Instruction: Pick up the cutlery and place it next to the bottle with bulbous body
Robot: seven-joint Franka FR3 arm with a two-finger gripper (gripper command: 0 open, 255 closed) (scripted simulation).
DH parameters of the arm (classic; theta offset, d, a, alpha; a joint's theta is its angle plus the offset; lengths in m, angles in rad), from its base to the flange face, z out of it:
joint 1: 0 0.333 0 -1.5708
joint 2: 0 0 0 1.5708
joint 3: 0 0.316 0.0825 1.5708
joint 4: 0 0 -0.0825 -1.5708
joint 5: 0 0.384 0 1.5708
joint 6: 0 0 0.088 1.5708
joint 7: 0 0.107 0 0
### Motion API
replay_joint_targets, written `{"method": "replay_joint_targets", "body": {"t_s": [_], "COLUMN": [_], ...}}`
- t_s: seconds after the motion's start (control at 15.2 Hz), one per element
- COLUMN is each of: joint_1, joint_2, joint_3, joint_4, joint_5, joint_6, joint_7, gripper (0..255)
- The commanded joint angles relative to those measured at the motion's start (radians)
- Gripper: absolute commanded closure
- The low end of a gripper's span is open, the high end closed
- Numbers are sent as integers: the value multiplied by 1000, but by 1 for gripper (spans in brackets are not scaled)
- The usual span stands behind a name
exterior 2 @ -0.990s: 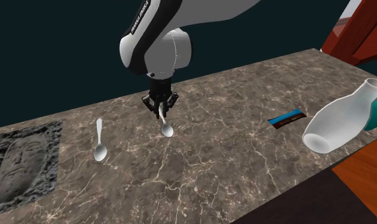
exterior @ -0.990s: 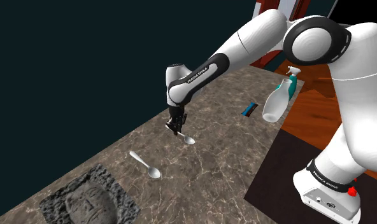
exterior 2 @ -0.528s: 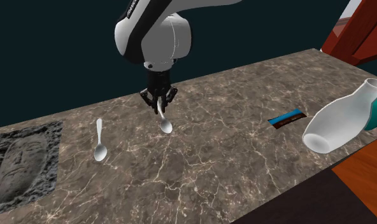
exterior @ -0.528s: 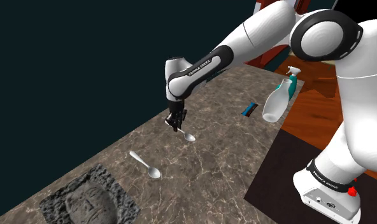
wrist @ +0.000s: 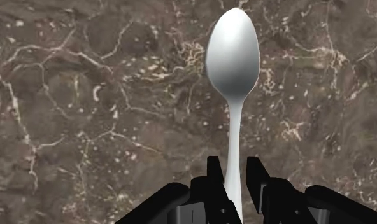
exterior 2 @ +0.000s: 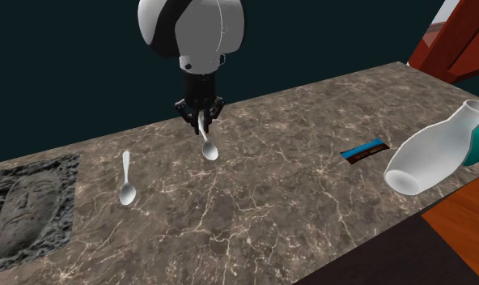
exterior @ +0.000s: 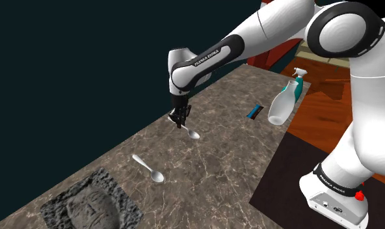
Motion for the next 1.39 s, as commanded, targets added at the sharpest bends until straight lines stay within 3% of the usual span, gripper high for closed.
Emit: {"method": "replay_joint_targets", "body": {"t_s": [0.0,1.32], "joint_1": [0,-8], "joint_2": [-15,-136], "joint_3": [1,9], "joint_4": [5,104], "joint_5": [1,9], "joint_6": [-20,-237], "joint_7": [3,27], "gripper": [255,255]}}
